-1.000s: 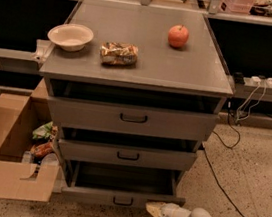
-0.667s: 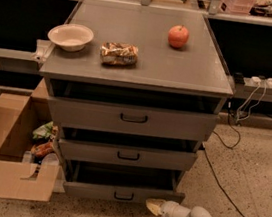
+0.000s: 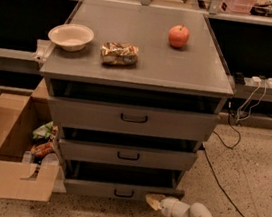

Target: Close bottom drawer

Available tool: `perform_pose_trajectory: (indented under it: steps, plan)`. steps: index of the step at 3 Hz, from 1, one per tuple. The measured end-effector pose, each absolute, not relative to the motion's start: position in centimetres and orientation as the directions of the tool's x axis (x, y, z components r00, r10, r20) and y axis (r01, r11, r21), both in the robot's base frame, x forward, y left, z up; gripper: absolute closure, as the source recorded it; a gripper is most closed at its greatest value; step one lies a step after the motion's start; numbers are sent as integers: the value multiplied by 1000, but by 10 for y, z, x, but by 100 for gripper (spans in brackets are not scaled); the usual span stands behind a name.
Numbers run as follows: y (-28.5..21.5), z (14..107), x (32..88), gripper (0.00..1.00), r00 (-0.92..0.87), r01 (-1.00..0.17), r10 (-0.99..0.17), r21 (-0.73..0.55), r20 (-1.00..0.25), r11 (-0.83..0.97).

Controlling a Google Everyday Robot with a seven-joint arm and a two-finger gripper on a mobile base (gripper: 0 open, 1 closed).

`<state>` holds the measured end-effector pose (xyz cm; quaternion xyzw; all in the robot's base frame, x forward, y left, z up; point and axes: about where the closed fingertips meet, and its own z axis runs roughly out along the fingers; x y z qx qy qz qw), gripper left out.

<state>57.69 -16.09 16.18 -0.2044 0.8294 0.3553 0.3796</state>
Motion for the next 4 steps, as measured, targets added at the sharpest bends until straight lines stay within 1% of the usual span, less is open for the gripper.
perform_pose_trajectory:
  steps: [3,4]
  plan:
    - [-161,164,599,100,-611,-602,-37,434,-790,670]
    - [-130,162,605,100,-620,-607,10,488,-785,628]
